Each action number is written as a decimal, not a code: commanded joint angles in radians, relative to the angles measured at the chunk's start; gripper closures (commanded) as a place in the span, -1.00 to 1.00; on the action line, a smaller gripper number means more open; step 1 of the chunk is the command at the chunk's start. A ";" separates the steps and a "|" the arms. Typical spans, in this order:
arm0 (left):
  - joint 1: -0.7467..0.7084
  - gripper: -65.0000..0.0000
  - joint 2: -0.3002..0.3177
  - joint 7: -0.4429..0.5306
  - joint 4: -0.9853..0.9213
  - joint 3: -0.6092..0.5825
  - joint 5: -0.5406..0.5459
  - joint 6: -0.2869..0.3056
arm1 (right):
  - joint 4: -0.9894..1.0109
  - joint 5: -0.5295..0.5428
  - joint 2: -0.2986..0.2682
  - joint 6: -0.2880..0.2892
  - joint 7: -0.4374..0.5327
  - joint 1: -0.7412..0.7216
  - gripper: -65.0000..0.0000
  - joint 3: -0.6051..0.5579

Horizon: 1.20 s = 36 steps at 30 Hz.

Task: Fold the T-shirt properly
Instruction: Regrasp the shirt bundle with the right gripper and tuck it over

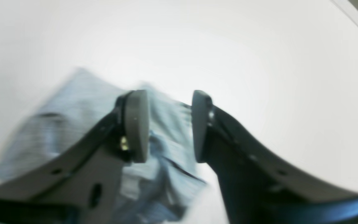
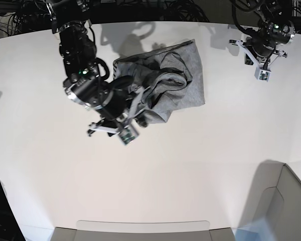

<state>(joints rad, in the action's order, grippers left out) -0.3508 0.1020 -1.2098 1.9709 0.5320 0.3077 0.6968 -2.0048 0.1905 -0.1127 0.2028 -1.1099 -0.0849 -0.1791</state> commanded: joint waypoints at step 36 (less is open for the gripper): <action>0.008 1.00 0.008 0.012 -0.055 0.001 0.006 0.001 | -0.011 0.007 -0.063 0.495 -0.286 0.015 1.00 -0.612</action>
<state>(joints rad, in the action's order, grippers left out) -0.3462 0.1005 -1.2110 1.8969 0.5320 0.3069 0.6964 -1.9934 0.2020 -0.1783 0.6872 -1.3983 -0.0559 -0.7982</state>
